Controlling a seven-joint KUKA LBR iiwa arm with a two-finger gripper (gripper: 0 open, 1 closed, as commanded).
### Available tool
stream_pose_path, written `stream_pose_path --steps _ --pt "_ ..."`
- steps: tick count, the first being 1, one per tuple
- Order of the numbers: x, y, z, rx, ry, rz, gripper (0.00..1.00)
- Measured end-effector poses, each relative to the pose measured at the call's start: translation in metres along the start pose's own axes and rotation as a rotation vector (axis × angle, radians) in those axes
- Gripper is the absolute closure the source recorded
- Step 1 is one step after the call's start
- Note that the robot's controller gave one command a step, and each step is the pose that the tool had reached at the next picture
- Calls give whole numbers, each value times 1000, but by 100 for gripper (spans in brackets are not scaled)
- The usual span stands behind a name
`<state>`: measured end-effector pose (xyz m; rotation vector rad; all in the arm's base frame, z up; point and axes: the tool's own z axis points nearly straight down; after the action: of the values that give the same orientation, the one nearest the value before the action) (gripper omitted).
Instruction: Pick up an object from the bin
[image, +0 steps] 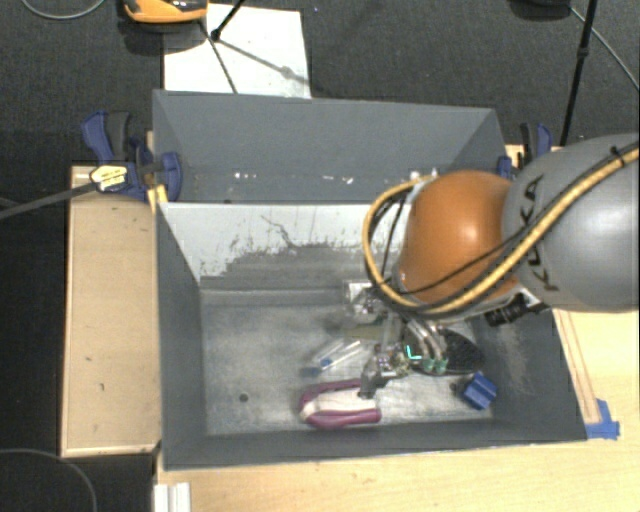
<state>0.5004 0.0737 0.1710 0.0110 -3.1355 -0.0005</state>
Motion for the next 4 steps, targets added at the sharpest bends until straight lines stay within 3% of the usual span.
stream_pose_path --steps 1,2,3,4 --pt "-51 -17 83 -1 -12 -125 0" --pt "-55 -20 97 -2 -19 -88 0" --pt "-57 -19 95 -1 -13 -86 0" --pt "-56 -13 97 -4 -12 107 0"
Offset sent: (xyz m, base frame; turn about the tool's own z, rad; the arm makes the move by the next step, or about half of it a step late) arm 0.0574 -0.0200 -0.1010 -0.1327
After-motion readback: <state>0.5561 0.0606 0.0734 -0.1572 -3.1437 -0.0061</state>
